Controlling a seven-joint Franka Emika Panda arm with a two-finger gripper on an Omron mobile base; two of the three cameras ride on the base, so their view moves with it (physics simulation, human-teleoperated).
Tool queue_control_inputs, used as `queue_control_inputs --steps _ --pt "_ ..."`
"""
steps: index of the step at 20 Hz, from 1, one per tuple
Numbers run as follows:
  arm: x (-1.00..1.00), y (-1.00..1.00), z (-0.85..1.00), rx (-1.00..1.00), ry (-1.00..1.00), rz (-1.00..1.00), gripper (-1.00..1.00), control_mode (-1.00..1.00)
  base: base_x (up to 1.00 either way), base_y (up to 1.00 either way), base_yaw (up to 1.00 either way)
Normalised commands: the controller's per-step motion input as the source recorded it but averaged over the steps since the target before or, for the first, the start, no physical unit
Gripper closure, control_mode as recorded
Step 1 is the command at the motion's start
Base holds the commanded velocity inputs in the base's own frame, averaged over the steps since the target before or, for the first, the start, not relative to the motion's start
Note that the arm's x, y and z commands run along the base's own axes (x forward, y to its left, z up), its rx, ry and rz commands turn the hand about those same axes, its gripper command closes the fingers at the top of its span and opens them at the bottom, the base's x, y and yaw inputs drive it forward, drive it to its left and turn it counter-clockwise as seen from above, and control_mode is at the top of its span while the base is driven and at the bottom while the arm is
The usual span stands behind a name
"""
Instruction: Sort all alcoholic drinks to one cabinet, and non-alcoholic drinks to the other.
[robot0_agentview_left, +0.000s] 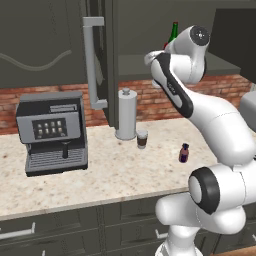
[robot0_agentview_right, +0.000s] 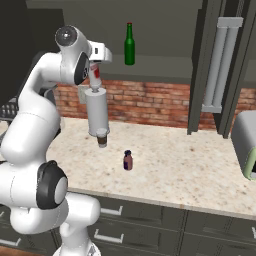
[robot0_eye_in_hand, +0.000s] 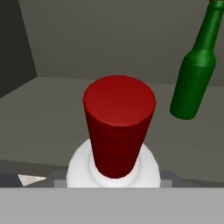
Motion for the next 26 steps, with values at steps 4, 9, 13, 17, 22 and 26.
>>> queue_control_inputs --steps 4,9,13,17,22,26 --pt "0.0 -0.03 0.29 0.06 -0.04 -0.04 1.0 -1.0 0.0 0.0 0.0" --pt "-0.17 -0.08 0.25 0.03 -0.08 -0.03 1.0 -1.0 0.0 0.0 0.0" --pt "-0.28 -0.09 0.24 0.02 -0.06 -0.02 1.0 -1.0 0.0 0.0 0.0" --pt "-0.29 -0.1 0.25 0.01 -0.06 -0.02 1.0 -1.0 0.0 0.0 0.0" --pt "-0.11 -0.04 0.22 0.01 -0.04 -0.02 1.0 -1.0 0.0 0.0 0.0" --pt "0.0 0.0 0.13 0.01 -0.03 -0.01 1.0 -1.0 0.0 0.0 0.0"
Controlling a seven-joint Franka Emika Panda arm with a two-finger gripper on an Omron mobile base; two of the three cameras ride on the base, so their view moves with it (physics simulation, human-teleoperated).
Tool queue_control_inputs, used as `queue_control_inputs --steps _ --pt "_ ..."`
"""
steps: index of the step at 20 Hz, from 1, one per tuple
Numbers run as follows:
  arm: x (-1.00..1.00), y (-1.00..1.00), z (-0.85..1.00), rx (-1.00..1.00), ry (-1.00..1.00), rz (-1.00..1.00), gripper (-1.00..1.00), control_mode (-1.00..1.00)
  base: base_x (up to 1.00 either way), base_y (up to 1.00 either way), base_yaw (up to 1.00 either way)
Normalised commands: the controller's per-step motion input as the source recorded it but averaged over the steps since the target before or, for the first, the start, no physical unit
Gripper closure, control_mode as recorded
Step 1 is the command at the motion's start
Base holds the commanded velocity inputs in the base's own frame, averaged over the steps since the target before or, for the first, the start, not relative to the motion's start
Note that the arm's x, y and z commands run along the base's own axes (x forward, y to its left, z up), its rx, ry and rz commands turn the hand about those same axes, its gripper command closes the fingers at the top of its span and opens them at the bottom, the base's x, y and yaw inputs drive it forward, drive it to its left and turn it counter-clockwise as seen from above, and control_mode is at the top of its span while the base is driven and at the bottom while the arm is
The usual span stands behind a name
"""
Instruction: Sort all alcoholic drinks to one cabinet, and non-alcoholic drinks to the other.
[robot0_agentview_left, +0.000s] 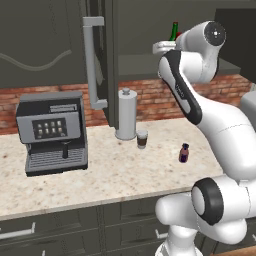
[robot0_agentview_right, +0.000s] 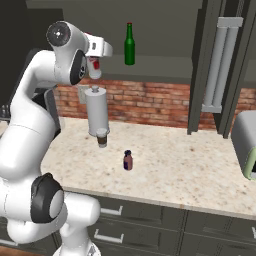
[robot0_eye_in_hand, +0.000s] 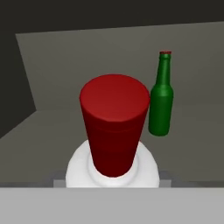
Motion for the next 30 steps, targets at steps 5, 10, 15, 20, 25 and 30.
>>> queue_control_inputs --steps 5,10,15,20,25,30 --pt "0.0 0.0 0.13 0.02 -0.05 -0.01 1.0 -1.0 0.0 0.0 0.0" --pt "0.04 0.0 0.1 0.02 -0.04 -0.01 1.0 -1.0 0.0 0.0 0.0" --pt "0.13 0.0 0.0 0.01 -0.01 0.0 1.0 -1.0 0.0 0.0 0.0" --pt "0.17 0.04 -0.03 0.0 -0.01 0.0 1.0 -1.0 0.0 0.0 0.0" --pt "0.17 0.04 -0.03 0.0 -0.01 0.0 1.0 -1.0 0.0 0.0 0.0" --pt "0.21 0.05 -0.07 0.0 0.0 0.0 1.0 -1.0 0.0 0.0 0.0"
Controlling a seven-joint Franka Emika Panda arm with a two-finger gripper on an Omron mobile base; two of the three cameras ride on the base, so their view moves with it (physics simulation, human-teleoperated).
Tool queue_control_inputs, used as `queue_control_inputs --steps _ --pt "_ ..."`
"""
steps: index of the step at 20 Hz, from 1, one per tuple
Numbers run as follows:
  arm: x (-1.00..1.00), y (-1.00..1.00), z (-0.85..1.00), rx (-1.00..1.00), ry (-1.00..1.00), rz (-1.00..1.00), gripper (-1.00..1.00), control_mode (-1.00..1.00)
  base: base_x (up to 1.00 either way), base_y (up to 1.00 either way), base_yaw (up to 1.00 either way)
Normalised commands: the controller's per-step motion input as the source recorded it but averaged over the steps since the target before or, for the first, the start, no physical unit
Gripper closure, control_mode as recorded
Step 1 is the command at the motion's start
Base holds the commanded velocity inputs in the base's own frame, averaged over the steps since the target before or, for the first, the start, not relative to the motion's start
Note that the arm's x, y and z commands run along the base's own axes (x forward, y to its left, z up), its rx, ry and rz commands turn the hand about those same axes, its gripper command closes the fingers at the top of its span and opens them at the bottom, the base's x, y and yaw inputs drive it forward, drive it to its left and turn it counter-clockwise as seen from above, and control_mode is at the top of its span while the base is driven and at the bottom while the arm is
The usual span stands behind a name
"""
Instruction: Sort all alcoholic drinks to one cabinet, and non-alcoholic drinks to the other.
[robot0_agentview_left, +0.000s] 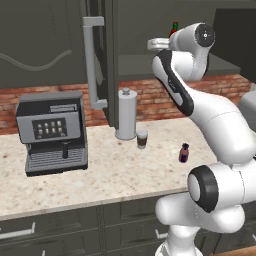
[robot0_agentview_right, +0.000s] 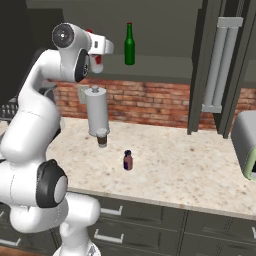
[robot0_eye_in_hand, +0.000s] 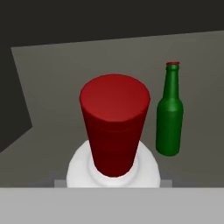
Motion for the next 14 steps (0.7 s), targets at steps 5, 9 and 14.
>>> queue_control_inputs --steps 5,9,14 --pt "0.28 0.07 -0.13 0.0 0.0 0.0 1.0 -1.0 0.0 0.0 0.0" --pt "0.34 0.08 -0.12 0.0 0.0 0.0 1.0 -1.0 0.0 0.0 0.0" --pt "0.35 0.06 -0.09 0.0 0.0 0.0 1.0 -1.0 0.0 0.0 0.0"
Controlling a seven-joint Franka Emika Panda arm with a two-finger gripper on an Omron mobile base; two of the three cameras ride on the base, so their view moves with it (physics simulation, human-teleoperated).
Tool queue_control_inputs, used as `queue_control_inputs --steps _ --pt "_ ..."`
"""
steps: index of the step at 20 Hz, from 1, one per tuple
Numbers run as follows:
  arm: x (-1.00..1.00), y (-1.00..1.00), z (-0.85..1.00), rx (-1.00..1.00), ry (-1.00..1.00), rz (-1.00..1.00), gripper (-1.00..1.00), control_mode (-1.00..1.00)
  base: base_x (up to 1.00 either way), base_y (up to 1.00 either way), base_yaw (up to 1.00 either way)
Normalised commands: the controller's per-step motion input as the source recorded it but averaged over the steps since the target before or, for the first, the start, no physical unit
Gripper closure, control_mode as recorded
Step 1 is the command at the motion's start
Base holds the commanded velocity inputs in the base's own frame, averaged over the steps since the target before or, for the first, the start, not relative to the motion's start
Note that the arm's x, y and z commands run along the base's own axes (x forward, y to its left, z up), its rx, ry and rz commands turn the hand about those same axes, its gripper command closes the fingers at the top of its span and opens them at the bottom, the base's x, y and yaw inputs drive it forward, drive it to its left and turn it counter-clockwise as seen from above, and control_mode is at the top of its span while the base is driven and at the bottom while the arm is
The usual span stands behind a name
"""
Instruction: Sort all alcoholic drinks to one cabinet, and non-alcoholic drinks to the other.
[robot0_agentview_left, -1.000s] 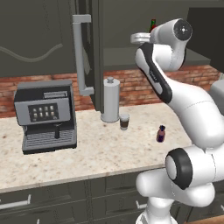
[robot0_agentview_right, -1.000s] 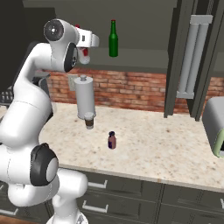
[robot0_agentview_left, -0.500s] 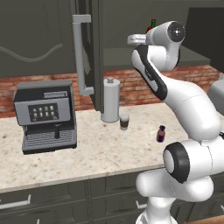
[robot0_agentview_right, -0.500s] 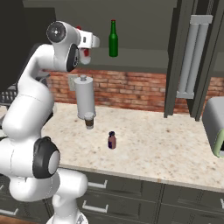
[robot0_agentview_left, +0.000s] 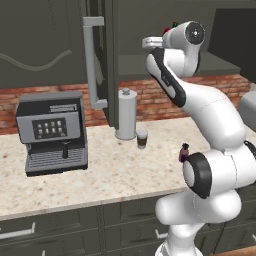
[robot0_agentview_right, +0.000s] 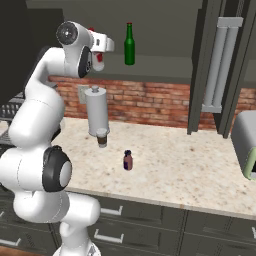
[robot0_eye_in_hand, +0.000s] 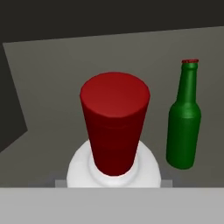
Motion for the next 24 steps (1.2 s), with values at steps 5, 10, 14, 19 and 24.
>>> queue_control_inputs --steps 5,10,14,19,24 --pt "0.33 0.05 -0.11 0.0 0.0 0.0 1.0 -1.0 0.0 0.0 0.0" --pt "0.31 0.05 -0.12 0.0 -0.01 0.0 1.0 -1.0 0.0 0.0 0.0" --pt "0.29 0.03 -0.12 0.0 -0.01 0.0 1.0 -1.0 0.0 0.0 0.0" --pt "0.27 0.02 -0.13 0.0 -0.01 0.0 1.0 -1.0 0.0 0.0 0.0" --pt "0.23 0.02 -0.13 0.0 -0.02 -0.01 1.0 -1.0 0.0 0.0 0.0"
